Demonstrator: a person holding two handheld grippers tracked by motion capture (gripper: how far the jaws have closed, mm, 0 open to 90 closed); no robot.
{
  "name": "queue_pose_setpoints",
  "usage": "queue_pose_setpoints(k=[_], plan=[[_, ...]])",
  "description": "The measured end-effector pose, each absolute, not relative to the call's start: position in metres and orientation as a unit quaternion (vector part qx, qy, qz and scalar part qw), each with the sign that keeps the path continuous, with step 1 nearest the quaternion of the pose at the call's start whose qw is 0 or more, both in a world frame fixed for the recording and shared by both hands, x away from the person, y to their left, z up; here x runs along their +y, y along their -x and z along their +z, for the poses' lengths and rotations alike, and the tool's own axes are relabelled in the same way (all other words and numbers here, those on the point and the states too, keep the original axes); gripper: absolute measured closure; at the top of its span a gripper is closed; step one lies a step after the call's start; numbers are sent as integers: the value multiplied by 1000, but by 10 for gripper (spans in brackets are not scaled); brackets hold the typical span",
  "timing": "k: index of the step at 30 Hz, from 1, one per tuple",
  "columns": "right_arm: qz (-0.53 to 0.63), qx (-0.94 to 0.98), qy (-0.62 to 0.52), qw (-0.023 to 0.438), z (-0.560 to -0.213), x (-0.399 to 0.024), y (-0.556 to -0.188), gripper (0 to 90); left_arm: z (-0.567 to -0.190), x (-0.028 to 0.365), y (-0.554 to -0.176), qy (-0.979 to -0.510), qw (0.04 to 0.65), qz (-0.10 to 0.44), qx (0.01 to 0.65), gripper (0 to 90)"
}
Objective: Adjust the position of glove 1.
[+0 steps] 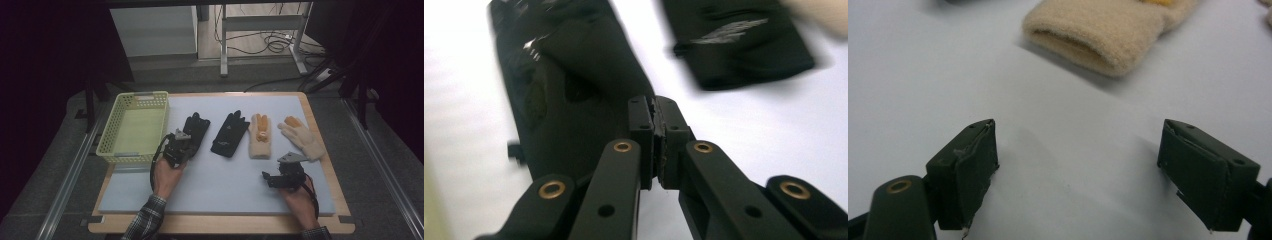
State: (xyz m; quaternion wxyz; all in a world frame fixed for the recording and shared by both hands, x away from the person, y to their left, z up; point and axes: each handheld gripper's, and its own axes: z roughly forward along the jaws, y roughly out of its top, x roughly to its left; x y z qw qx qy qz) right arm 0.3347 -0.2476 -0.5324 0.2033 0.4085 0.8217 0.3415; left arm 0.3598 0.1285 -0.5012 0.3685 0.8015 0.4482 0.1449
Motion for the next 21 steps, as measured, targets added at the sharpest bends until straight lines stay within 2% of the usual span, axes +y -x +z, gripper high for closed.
queue_pose_setpoints(k=[4, 12, 21], plan=[[341, 822, -409, 203, -532, -248, -335, 158, -498, 117, -344, -816, 384, 106, 418, 855], [342, 822, -409, 202, -532, -248, -335, 158, -502, 143, -322, -806, 404, 123, 416, 482], [339, 822, -410, 202, -532, -247, -335, 152, -530, 180, -298, -812, 377, 169, 412, 244]])
